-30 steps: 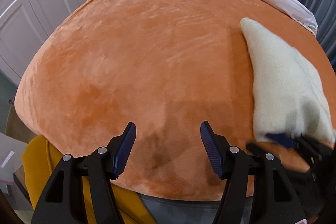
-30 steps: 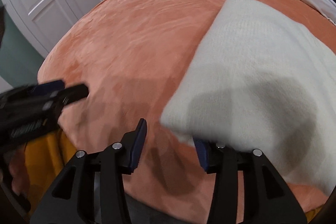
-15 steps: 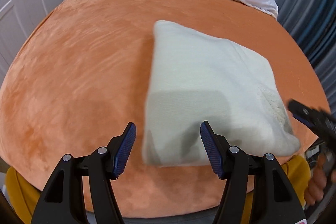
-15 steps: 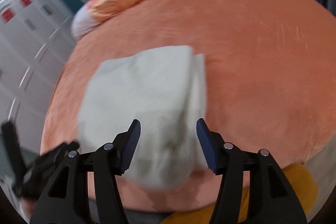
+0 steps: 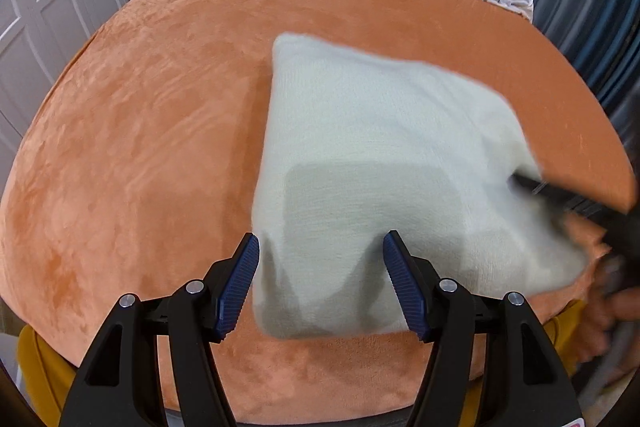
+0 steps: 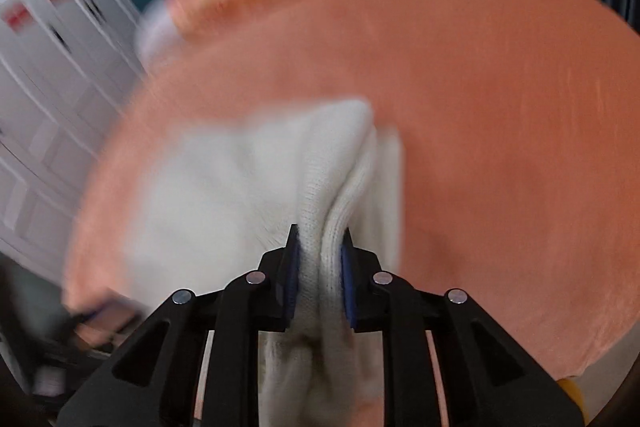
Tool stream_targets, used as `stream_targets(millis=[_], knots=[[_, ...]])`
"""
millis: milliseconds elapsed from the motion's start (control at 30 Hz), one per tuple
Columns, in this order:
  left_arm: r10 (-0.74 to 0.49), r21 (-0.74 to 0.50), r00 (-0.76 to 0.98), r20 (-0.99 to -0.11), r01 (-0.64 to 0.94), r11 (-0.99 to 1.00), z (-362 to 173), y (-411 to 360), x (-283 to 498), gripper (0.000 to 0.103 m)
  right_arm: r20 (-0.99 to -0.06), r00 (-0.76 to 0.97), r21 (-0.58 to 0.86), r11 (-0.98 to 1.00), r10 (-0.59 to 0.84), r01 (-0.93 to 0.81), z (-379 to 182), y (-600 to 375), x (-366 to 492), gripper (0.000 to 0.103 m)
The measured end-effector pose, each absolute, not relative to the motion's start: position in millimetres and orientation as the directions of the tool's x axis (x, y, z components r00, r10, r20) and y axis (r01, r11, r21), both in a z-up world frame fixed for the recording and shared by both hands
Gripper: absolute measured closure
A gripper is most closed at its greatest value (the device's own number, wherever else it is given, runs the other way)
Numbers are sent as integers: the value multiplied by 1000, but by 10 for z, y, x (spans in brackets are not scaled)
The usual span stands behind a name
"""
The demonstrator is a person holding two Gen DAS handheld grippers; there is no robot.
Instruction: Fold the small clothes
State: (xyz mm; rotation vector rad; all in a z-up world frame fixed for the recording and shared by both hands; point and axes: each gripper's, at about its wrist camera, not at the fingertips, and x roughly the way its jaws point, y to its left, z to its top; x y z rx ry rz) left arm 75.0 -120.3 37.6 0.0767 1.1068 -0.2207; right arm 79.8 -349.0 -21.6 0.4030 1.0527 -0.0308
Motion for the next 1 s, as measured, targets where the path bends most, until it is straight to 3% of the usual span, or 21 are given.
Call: stream_targets(millis=[233,333,533,733,900,1000], knots=[[-118,-25,434,-893,214,976,335,-1233,740,40,-778,625,247,947,67,206,324,-3399,362,82],[-113,-15,440,-891,221,975,330,-1248,729,40,-761,640,280,944,107,174,436,-3345,237,82],[-112,-12,437,-892,225,974,306,-1247,714,40,-860,498,227,956,109,184,-95,-3219,138,82],[-107,-6,437,-893,226,974,293,-1247,697,40,-830,546,260,946,115,196,117,-3255,75,82],[-101,0,434,-895,229,974,274,-1258,680,39,-874,477,199,963,92,181,-171,-3238,140,82],[-97,6,433,-896,231,973,249,-1230,654,35,-872,479,212,959,100,186,-43,-3210,159,82]])
